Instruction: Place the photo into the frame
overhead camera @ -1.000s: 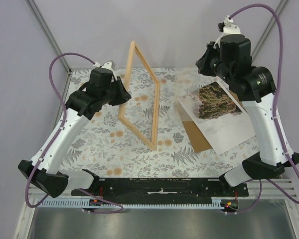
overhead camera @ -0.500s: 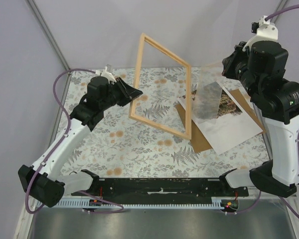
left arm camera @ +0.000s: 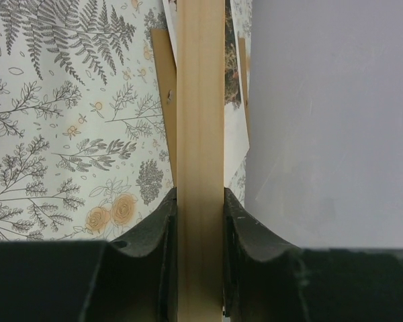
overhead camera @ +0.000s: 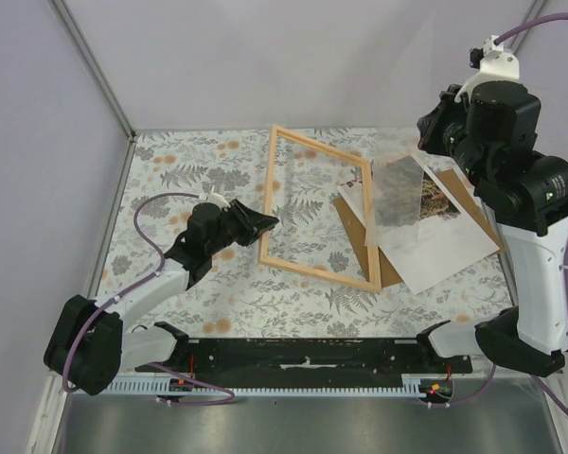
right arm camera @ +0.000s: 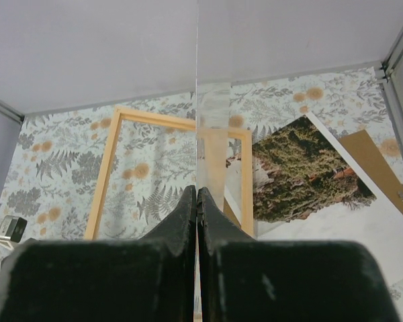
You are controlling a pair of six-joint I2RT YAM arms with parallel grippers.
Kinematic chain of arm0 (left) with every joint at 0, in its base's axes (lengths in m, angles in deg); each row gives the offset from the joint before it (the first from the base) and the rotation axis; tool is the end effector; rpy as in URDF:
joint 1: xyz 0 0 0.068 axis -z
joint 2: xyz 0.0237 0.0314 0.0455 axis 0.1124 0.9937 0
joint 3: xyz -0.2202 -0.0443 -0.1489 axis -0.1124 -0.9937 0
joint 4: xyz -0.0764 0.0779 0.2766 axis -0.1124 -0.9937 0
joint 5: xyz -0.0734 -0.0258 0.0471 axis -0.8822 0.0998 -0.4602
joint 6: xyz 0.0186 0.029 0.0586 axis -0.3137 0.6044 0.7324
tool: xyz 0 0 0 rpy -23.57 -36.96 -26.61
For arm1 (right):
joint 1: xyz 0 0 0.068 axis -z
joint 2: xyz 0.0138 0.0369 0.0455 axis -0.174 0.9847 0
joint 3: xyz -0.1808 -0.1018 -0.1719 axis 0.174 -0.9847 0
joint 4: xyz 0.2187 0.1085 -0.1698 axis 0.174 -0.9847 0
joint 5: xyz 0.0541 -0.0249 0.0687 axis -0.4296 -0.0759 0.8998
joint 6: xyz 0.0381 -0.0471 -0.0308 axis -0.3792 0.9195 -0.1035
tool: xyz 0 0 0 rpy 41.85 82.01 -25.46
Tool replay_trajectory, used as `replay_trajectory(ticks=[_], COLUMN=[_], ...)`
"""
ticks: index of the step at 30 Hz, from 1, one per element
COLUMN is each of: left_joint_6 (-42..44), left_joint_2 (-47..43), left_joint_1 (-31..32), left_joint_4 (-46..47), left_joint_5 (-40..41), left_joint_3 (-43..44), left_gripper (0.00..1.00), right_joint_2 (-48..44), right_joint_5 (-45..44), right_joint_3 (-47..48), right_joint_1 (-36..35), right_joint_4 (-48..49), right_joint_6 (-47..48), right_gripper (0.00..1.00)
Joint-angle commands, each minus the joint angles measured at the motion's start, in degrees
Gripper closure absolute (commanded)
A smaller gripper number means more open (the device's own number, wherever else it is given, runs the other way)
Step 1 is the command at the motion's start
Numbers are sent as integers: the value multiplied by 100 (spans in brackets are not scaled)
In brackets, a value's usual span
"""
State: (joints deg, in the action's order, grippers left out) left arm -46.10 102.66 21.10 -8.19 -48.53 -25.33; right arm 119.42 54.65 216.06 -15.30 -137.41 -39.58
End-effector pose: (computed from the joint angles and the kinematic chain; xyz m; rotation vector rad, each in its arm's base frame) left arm 0.2705 -0.1561 0.2104 -0.5123 2.0614 -1.2805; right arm 0.2152 0.0796 0.5886 0.1757 1.8087 0.2120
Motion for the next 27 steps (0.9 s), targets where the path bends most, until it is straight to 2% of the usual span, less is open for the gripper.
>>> replay_trajectory(ticks=[1,4,5,9,14,20,23,27], left_joint_6=[-331,-24,30,398,978,1717,1981,2095], left_joint_2=[-374,-461,-505,-664,-664,-682,-524,-304], left_joint_1=[13,13,13,-4,-39,-57,-57,-48], left_joint_4=[1599,1389,1362,1179,599,-727,-2026,-2943], left_joint_5=[-118,-215,-215,-154,-84,556,1320,2007], left_joint_3=[-524,-805,-963,-1535,-1747,-1406,-853,-228], left_gripper=[98,98,94,58,34,23,22,21], right_joint_2=[53,115,150,220,247,299,370,528], right_joint_5=[387,528,563,712,888,1064,1143,1240], right_joint_3=[-258,-382,-408,-540,-795,-1129,-1270,-1331], right_joint_1=[10,10,18,1,-8,-78,-148,-201], right_joint_4=[395,475,501,598,765,958,1072,1160], right_joint_6=[-104,-156,-157,-192,-236,-280,-315,-385], right_gripper=[100,100,100,100,100,100,100,100])
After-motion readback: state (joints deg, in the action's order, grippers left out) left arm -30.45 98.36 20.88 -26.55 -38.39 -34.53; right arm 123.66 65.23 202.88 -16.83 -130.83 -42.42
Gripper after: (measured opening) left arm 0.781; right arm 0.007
